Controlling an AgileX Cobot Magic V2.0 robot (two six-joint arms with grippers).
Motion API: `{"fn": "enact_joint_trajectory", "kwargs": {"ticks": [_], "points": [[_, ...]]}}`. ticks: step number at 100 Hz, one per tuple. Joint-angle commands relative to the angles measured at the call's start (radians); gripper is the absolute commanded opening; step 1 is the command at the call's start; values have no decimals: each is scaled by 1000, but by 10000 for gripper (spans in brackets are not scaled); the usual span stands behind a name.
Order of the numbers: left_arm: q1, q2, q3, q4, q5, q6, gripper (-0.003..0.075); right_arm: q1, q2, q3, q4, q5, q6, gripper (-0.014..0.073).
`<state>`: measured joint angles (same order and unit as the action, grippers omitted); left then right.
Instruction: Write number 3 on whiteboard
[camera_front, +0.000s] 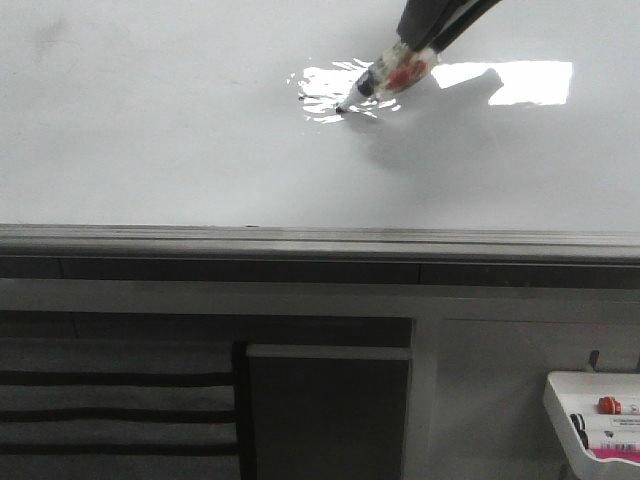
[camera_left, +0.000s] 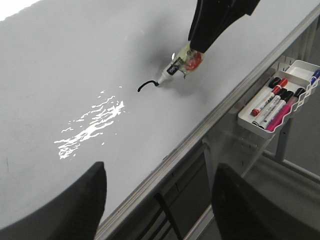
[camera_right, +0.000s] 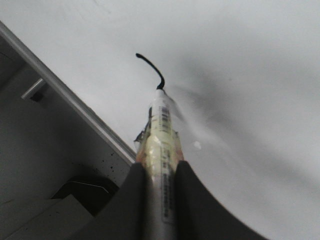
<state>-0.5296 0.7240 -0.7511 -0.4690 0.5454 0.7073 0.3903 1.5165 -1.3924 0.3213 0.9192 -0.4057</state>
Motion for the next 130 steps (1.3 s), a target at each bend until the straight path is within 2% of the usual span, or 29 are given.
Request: {"fn": "enact_joint_trajectory", "kwargs": {"ticks": [1,10,18,41,51,70,83,108,130], "points": [[3,1,-28,-26,-67,-10,417,22,-25,19,4,-114,5,-71],[3,1,-28,-26,-67,-10,417,52,-9,24,7,-199,5,-71],[3,1,-28,-24,-67,-10,417,48,-7,23,0,-211,5,-71],[3,1,-28,5,-70,-10,417,-9,-57,68,-26,-64,5,-71],[3,1,-28,5,-70,-10,417,26,-61,114,-1,-109,4,-71],[3,1,-28,5,-74,-10,417,110,-35,139,11,-311,3,-71],[3,1,-28,5,-108,-6,417,119,-56,118,21,-265,-3,-71],[3,1,-28,5,-129,-6,417,213,-215,118,35,-48,-265,-71],[3,1,-28,5,-129,-6,417,277,-245,115,33,-61,-418,-71]]}}
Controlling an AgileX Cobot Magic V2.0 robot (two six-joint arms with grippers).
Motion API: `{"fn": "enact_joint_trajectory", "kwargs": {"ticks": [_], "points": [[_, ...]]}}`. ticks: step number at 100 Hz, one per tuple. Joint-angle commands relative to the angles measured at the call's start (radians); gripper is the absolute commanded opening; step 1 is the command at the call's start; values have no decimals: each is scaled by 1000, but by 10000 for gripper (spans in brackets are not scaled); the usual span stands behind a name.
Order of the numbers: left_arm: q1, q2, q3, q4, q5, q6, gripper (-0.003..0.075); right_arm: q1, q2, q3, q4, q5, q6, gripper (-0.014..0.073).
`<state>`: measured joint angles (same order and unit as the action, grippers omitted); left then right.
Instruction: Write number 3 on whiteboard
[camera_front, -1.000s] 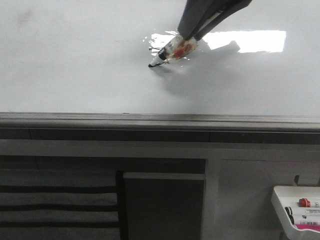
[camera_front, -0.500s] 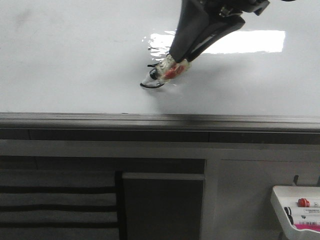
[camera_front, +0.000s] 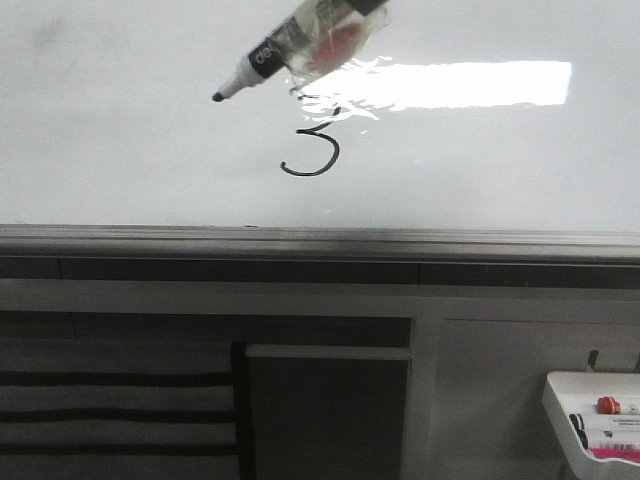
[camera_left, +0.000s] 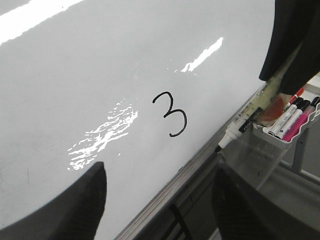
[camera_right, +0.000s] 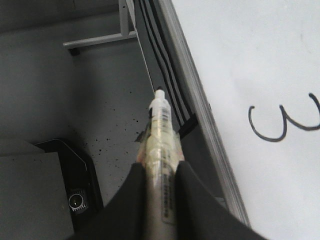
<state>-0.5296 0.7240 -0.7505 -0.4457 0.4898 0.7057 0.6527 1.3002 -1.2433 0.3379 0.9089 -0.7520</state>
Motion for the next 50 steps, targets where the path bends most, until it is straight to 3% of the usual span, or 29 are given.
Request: {"fn": "enact_joint_trajectory", "kwargs": {"ticks": [1,50], "points": [[3,1,-29,-18,-73,-4,417,14,-29,-35,17,-52,-77,-71],[3,1,-29,-26,-72,-4,417,27,-27,-35,17,-105,-147,-71]]}}
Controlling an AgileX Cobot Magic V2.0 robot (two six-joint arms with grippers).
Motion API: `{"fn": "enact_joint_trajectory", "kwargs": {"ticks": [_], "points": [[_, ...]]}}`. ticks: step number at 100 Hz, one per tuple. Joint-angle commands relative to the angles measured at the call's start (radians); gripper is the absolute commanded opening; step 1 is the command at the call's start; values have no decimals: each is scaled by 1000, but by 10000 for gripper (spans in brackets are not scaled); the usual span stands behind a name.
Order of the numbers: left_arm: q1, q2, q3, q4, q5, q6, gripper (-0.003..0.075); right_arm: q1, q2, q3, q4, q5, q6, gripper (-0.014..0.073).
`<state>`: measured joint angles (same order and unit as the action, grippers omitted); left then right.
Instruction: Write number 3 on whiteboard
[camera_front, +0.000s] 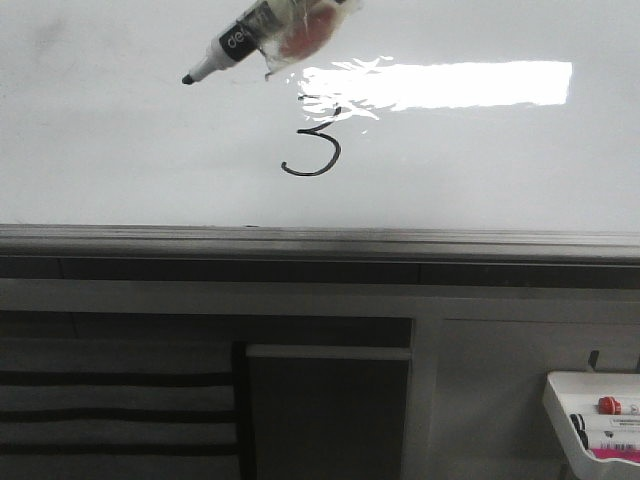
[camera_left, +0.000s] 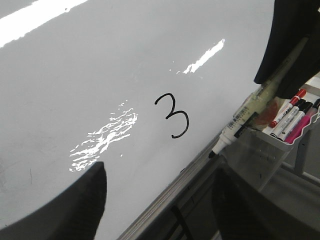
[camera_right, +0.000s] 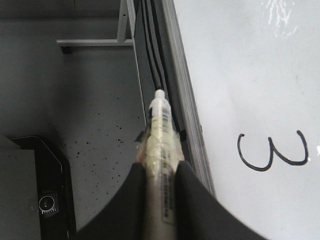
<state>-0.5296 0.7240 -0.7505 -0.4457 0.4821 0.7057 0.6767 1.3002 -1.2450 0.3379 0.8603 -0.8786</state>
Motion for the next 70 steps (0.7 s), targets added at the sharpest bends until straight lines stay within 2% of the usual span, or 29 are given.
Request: {"fn": "enact_joint_trajectory", "kwargs": {"ticks": [1,19,39,51,70], "points": [[3,1,-29,-31,-62,-4,417,3,-27,-33,17,-56,-20,-71],[3,1,-29,-43,-42,7,420,3,-27,-33,17,-59,-20,-71],[1,1,-29,-8,-33,50,518,5,-27,-33,17,-95,-24,-71],[1,1,-29,-10,-35,49,514,5,-27,-33,17,-103,-127,-71],[1,1,-29,-15,-35,49,514,5,-27,-33,17,-108,-182,-71]]}}
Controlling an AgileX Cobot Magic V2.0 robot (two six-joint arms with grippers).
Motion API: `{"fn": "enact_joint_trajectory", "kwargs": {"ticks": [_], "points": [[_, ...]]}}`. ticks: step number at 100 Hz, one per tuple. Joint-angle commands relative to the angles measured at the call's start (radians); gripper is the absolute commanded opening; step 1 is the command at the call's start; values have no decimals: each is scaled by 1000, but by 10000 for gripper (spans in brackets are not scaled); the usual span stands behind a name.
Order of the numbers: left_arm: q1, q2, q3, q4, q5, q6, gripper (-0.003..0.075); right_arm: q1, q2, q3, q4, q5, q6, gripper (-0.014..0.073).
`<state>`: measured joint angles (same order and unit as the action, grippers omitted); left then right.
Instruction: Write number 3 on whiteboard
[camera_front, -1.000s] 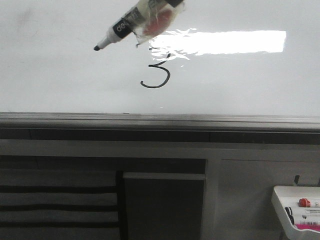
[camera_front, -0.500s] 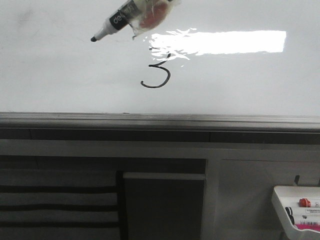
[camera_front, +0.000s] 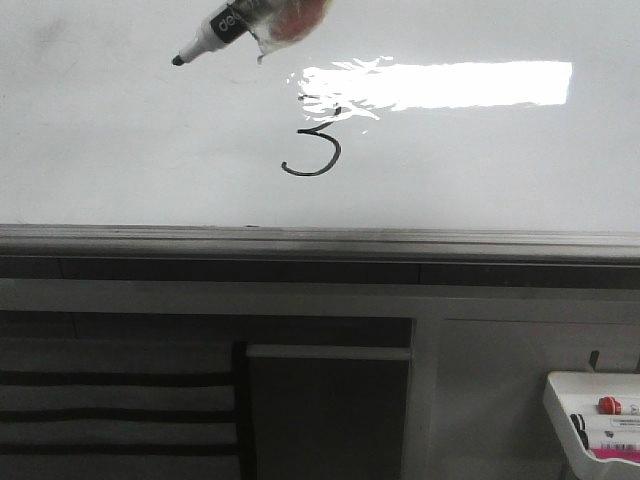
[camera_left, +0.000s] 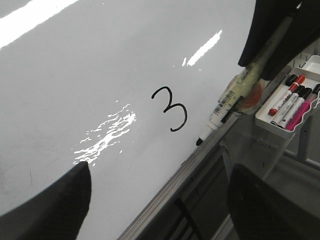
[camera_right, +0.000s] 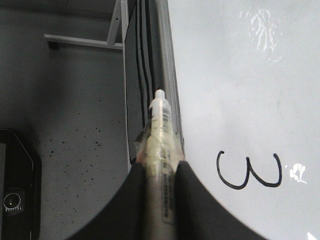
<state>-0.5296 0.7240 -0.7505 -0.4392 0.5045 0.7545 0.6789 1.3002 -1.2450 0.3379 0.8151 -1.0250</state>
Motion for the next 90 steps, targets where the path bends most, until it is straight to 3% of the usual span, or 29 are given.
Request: {"fn": "enact_joint_trajectory", "kwargs": {"ticks": [1,18,32,51,90], "points": [[1,1,-29,-22,-58,0,514,3,-27,-33,17,-62,-40,-71],[0,21,-33,-82,-45,15,514,3,-27,-33,17,-69,-57,-71],[-9,109,-85,-86,103,134,514,3,-27,-33,17,-69,-57,-71],[-31,282,-215,-96,235,182,514,3,-27,-33,17,-69,-57,-71],[-95,516,-377,-138,234,321,514,3,-27,-33,17,-69,-57,-71]]}}
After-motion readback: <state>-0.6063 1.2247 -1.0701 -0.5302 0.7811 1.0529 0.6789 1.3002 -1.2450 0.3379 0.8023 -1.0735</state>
